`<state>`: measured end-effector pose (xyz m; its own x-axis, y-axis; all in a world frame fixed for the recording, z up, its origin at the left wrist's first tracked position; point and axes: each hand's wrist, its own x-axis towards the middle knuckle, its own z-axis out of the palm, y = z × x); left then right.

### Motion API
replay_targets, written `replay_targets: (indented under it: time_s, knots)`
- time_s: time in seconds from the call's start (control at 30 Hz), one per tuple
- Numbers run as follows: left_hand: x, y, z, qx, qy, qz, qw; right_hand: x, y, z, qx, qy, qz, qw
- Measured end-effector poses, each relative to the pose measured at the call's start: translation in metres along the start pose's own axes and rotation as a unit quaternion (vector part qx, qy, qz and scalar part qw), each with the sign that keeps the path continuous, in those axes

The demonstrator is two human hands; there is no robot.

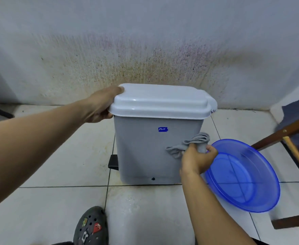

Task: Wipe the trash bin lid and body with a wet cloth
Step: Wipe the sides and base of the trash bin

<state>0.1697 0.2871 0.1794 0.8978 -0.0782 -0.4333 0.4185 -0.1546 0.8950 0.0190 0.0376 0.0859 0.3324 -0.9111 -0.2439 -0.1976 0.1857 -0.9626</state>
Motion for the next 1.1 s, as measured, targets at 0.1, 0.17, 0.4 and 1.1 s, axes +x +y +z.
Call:
replay_targets:
  time_s: [0.1, 0.17, 0.4, 1.1]
  knots:
    - [-0.029, -0.010, -0.001, 0.024, -0.036, 0.041, 0.998, -0.014, 0.002, -0.014, -0.009, -0.021, 0.031, 0.999]
    - [-0.050, -0.022, -0.002, 0.024, -0.047, 0.056, 0.997, -0.022, 0.001, -0.022, -0.001, -0.052, 0.047, 0.998]
    - [-0.113, -0.054, 0.023, 0.021, -0.014, 0.076, 0.997, -0.044, -0.020, -0.027, 0.038, -0.167, 0.065, 0.983]
    - [-0.135, -0.082, 0.041, 0.169, 0.163, 0.216, 0.948, -0.050, -0.037, -0.047, 0.034, -0.314, 0.154, 0.936]
